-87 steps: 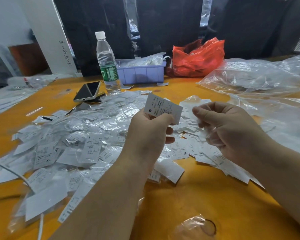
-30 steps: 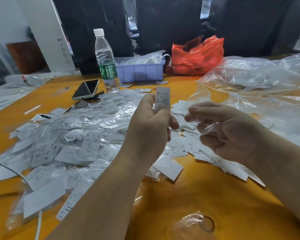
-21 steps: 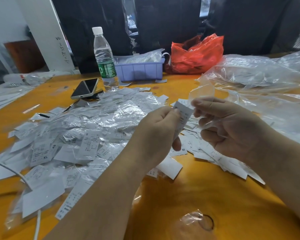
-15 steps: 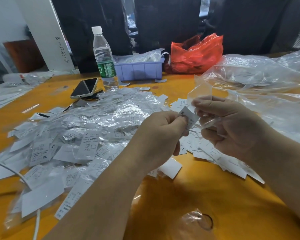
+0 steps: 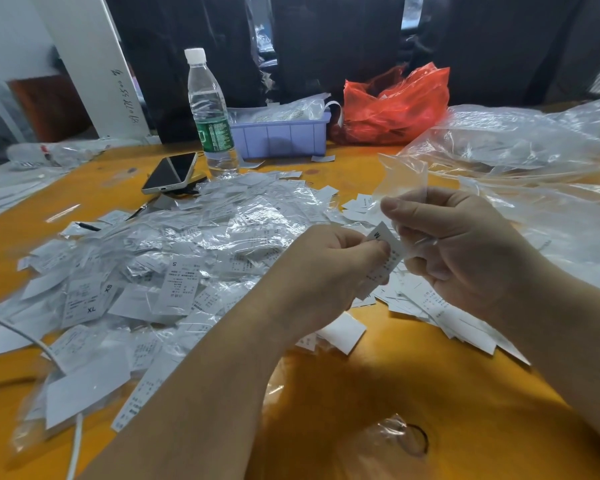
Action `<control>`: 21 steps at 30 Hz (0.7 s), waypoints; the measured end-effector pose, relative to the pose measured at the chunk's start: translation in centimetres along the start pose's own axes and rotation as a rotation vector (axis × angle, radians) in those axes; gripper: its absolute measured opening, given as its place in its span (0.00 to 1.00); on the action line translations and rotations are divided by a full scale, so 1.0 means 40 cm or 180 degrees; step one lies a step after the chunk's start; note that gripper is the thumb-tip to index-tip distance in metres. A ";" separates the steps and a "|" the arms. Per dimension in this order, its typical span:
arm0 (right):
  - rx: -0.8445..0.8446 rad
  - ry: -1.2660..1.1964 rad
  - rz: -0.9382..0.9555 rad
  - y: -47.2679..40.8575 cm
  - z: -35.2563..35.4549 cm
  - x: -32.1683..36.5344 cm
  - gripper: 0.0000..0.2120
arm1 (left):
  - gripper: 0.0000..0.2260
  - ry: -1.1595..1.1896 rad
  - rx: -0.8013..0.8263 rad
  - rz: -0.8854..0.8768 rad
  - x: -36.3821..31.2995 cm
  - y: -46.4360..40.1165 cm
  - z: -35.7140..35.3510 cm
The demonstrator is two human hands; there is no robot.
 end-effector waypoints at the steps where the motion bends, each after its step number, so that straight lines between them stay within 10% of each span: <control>1: 0.0017 0.0018 0.0014 0.001 -0.001 0.001 0.08 | 0.15 0.0014 -0.0011 0.0023 0.000 0.000 0.000; 21: 0.0065 0.0073 -0.0003 0.006 -0.007 0.004 0.10 | 0.16 0.0068 0.0104 0.0406 0.000 0.004 0.000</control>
Point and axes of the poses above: each hand's wrist, its own y-axis away from the middle knuckle, its own z-axis out of the back of the hand, x = y × z, the point moved 4 cm from there along -y, towards the middle knuckle, and after that the axes turned 14 degrees about -x, right-handed, at the moved point
